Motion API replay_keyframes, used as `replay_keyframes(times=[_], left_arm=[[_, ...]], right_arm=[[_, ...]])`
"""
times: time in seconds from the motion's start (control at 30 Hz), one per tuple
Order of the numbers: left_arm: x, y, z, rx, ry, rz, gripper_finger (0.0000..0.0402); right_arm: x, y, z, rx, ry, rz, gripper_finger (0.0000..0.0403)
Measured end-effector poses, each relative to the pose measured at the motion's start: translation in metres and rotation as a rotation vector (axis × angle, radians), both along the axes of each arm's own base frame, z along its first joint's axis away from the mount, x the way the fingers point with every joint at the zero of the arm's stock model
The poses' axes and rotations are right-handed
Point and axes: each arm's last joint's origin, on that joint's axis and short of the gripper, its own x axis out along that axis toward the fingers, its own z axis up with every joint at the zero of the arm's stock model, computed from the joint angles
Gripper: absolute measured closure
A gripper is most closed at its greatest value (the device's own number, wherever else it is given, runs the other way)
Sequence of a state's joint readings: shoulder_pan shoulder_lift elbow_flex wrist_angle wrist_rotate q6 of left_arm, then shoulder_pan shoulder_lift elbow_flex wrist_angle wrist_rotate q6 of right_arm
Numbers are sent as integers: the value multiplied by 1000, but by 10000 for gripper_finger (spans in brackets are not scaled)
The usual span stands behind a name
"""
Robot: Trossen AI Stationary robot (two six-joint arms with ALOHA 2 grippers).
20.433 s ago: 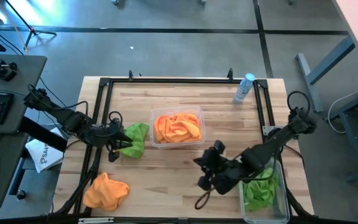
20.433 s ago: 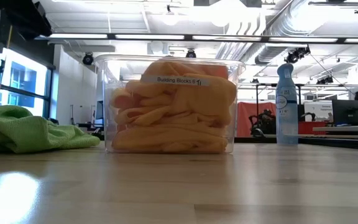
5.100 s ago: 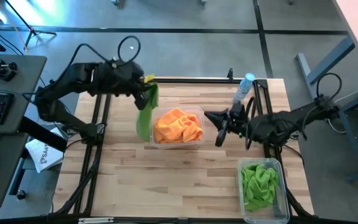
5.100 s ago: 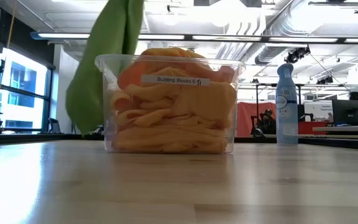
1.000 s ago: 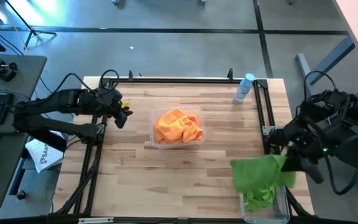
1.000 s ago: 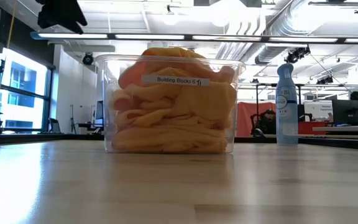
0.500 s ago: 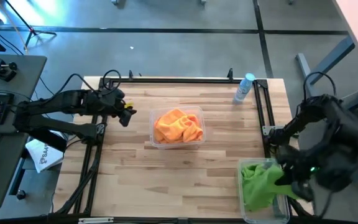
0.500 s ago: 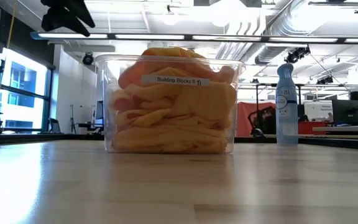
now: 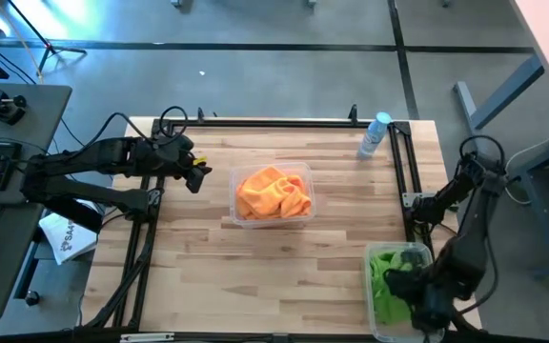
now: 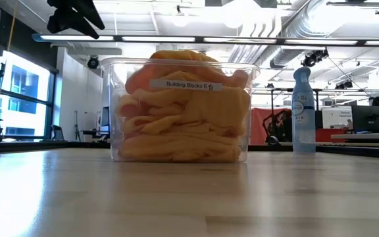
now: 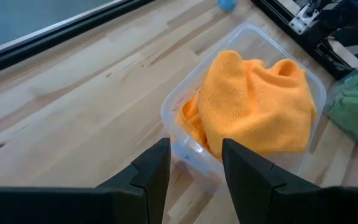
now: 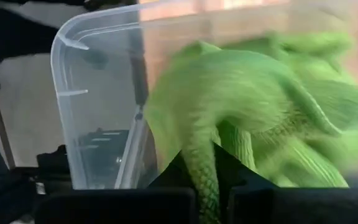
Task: Sort microfiber towel by color & place in baskets
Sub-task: Put the green microfiber cloth into the bottom transparent bin
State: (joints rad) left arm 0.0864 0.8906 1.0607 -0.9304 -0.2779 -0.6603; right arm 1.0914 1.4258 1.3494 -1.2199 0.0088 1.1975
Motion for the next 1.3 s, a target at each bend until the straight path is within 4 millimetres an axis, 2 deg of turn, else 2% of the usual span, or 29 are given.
replay_keyframes(times=[0.13,0.33,0.67,0.8,1.03,1.3], left_arm=[[0,0,0,2,-1,-1,269],[0,0,0,0,-1,0,269],[0,0,0,1,-1,-1,269],[0,0,0,4,0,2,269],[0,0,0,11,0,9,269],[0,1,0,18,1,17,269]], right_arm=[[5,7,-32,42,-50,110,403],[3,-1,-68,-26,-12,63,403],[1,-8,-112,-13,-32,74,403],[0,-14,-127,-18,-26,24,403],[1,-12,-131,26,-32,-1,397],[5,-4,-114,67,-24,7,316]])
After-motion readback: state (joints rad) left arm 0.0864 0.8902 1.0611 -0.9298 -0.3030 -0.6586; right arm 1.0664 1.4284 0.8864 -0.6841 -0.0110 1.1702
